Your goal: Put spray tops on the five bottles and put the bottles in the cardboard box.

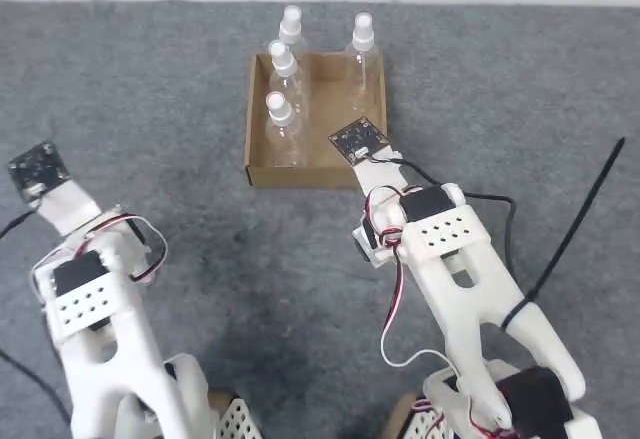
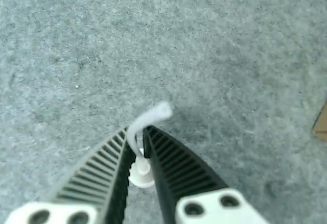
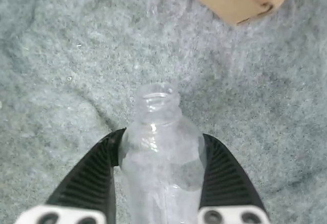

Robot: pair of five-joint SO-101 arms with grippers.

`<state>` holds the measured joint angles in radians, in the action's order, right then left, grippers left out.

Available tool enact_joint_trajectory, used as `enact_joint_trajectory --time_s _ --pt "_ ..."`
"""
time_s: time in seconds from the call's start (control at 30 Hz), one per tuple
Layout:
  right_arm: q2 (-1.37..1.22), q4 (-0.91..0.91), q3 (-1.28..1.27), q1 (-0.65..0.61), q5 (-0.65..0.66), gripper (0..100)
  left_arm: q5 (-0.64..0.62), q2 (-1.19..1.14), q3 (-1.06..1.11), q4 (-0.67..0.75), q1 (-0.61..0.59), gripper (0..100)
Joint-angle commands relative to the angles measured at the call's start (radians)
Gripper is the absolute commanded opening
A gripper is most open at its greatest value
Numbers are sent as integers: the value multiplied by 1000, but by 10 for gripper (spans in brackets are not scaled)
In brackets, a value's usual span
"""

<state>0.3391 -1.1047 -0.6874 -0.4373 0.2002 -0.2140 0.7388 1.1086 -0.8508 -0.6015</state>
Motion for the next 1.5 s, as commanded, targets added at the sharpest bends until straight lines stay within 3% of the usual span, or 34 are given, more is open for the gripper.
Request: enact_joint_trajectory --time_s 0.0,0.17,0.33,0.67,1.33,1.47 --pt "50 19 9 5 -2 40 -11 34 -61 15 -17 103" --pt "50 21 9 7 -2 40 -71 40 -131 -94 -121 235" --pt "50 21 9 5 -2 40 -54 34 -157 -163 -218 258" --pt "50 21 9 5 -2 40 152 40 -142 -158 -358 258" --pt "50 21 9 7 -2 40 651 31 -21 -163 -354 258" --pt "50 21 9 7 -2 40 672 31 -16 -164 -354 258"
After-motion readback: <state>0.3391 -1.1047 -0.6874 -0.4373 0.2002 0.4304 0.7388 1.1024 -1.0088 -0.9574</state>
